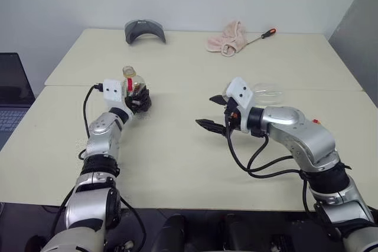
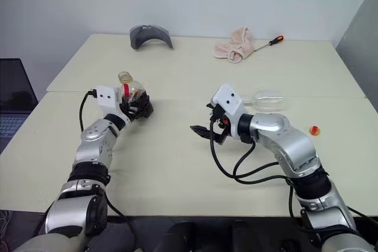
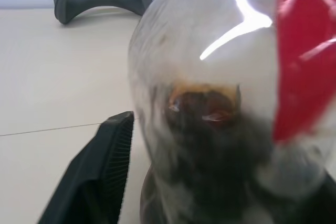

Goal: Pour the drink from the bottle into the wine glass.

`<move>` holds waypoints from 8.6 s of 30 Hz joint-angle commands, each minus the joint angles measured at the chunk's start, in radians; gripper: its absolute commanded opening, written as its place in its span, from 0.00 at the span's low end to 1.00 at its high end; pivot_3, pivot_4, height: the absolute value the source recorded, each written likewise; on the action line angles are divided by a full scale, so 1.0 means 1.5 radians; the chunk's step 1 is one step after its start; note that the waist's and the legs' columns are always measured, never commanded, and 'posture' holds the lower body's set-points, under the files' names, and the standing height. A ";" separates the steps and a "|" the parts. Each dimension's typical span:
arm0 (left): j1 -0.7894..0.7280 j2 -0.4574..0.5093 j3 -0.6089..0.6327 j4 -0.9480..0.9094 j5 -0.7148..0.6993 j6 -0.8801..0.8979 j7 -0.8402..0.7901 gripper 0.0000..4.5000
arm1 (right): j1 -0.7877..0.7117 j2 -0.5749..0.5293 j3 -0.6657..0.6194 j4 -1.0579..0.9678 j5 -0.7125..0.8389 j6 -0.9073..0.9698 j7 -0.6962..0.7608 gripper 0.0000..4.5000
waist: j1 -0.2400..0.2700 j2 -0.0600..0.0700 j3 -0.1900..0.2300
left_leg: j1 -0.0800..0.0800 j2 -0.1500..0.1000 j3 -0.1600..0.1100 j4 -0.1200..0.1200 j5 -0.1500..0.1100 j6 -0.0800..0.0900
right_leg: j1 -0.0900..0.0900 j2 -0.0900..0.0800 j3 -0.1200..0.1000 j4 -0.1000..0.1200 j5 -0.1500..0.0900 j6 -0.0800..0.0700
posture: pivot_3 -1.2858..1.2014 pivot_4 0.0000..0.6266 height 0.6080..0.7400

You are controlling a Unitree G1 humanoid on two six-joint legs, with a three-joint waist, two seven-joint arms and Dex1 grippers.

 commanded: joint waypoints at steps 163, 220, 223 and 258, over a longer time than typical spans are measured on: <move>0.051 0.057 -0.011 -0.105 -0.014 0.022 -0.089 1.00 | -0.217 -0.124 -0.084 0.025 0.022 0.061 0.208 1.00 | 0.005 -0.001 0.000 | 0.006 0.012 0.015 -0.009 -0.002 -0.001 | 0.000 0.010 0.013 -0.010 0.007 -0.005 | 0.52 0.24 1.00; -0.418 0.150 -0.399 0.269 0.554 -0.544 0.161 0.23 | 0.103 -0.156 -0.245 -0.315 0.152 0.113 -0.034 1.00 | 0.003 -0.002 0.000 | -0.003 0.011 0.006 -0.001 -0.002 -0.001 | -0.001 0.011 0.003 -0.009 0.007 -0.004 | 0.52 0.24 1.00; -0.424 0.158 -0.413 0.267 0.583 -0.554 0.193 0.23 | 0.097 -0.157 -0.238 -0.315 0.154 0.116 -0.041 1.00 | 0.003 -0.002 0.000 | -0.003 0.011 0.005 0.000 -0.002 -0.001 | -0.001 0.011 0.002 -0.009 0.007 -0.004 | 0.52 0.24 1.00; -0.500 0.164 -0.504 0.309 0.705 -0.540 0.343 0.23 | 0.087 -0.167 -0.231 -0.320 0.175 0.118 -0.080 1.00 | 0.002 -0.002 0.000 | -0.004 0.011 0.005 0.000 -0.002 -0.001 | -0.001 0.011 0.001 -0.008 0.007 -0.004 | 0.52 0.24 1.00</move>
